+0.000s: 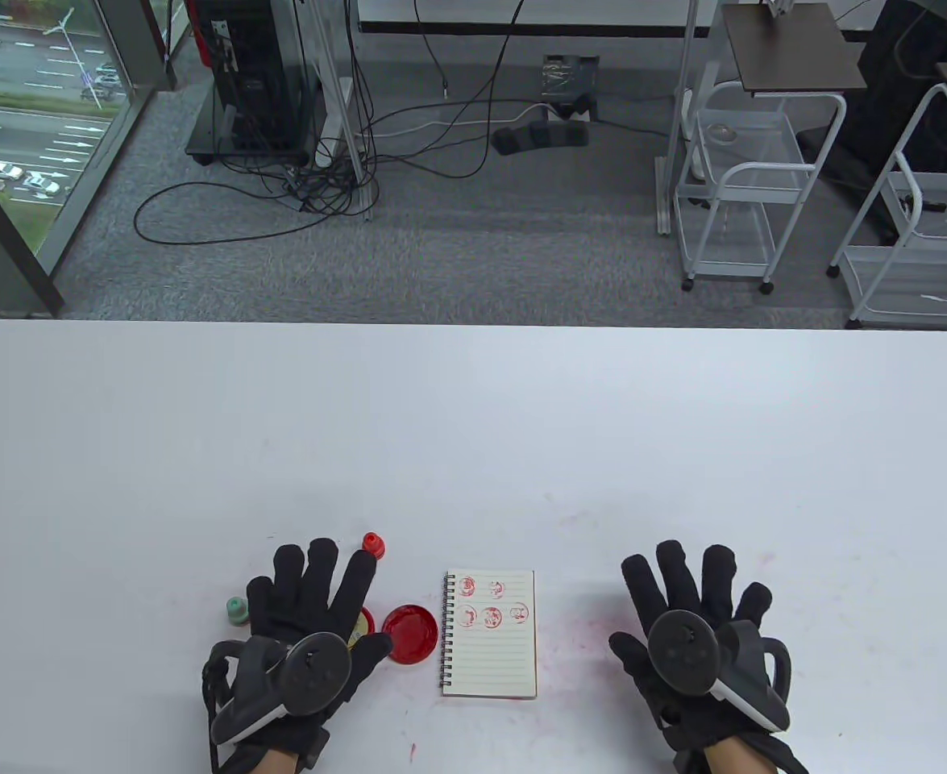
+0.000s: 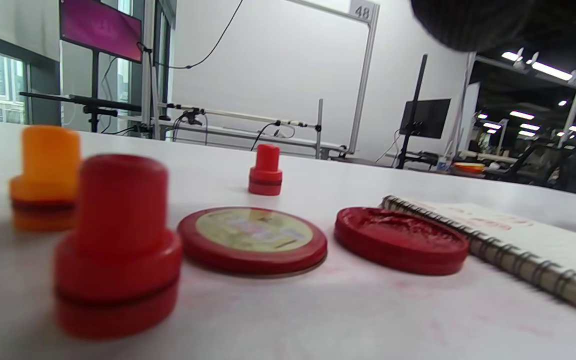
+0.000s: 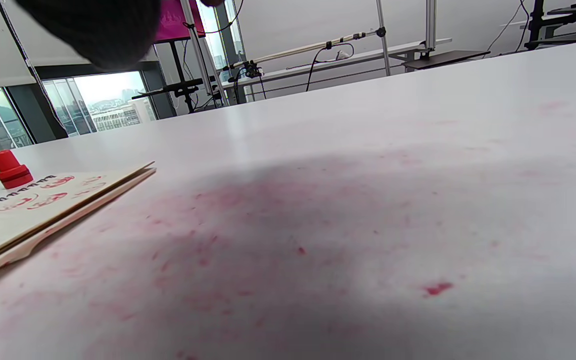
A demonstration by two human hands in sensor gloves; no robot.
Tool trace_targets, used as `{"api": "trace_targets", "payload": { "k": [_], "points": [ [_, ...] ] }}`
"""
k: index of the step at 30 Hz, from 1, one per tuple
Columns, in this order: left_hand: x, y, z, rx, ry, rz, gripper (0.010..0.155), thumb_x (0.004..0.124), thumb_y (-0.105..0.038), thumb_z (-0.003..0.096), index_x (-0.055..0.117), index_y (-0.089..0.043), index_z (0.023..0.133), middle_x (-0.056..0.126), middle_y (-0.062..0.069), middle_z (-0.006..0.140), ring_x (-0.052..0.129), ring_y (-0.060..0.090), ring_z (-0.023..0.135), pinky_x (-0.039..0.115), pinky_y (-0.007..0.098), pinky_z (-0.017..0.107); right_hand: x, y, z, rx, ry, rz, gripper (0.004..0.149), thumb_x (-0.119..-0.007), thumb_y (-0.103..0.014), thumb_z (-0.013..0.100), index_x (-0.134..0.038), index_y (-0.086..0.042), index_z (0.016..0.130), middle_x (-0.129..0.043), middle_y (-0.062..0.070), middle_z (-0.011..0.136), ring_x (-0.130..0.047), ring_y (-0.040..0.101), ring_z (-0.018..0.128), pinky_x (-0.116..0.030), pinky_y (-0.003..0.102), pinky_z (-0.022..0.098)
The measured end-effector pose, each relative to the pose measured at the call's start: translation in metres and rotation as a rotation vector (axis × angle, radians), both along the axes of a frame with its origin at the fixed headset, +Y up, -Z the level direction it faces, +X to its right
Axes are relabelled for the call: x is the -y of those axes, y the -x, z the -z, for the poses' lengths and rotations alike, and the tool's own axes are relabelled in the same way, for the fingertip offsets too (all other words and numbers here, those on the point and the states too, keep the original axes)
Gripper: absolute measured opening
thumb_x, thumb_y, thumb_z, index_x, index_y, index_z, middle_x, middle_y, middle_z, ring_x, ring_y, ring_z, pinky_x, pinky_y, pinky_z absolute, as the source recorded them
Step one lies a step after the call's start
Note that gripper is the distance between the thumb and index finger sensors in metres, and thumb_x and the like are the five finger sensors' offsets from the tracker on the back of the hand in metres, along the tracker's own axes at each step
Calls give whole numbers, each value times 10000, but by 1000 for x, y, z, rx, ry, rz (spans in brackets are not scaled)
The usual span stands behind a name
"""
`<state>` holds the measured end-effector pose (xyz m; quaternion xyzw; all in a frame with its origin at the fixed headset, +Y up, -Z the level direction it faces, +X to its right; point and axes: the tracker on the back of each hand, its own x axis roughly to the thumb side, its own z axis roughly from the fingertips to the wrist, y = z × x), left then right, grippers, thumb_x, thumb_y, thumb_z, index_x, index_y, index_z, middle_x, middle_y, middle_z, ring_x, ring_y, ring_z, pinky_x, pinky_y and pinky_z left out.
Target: Stamp reward stamp onto notebook
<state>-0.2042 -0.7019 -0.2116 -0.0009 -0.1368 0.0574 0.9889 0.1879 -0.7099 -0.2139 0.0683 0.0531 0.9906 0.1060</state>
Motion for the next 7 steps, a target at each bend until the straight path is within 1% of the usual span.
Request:
{"api": "trace_targets", "payload": {
  "k": [1, 4, 7],
  "points": [
    [0, 0, 0, -7, 5, 6, 911, 591, -676, 519, 92, -332, 1198, 99, 226, 1259, 190, 590, 1098, 320, 800, 725, 1, 0, 0, 3, 9, -3, 789, -680, -540, 494, -260, -294, 1115, -121, 119, 1215, 19, 592, 989, -99, 872, 583],
    [2, 1, 1, -14, 8, -2, 908, 594, -673, 519, 105, -327, 1201, 115, 228, 1261, 212, 588, 1097, 325, 798, 726, 3, 0, 1, 2, 14, -6, 786, -680, -539, 494, -267, -293, 1115, -134, 122, 1216, 4, 598, 992, -110, 874, 584],
    [2, 1, 1, -12, 3, -1, 895, 603, -667, 515, 159, -318, 1209, 165, 226, 1263, 236, 582, 1099, 344, 790, 728, 5, 1, 1, 3, 31, -2, 781, -680, -534, 495, -271, -291, 1115, -141, 127, 1216, -5, 601, 992, -115, 874, 587]
  ]
}}
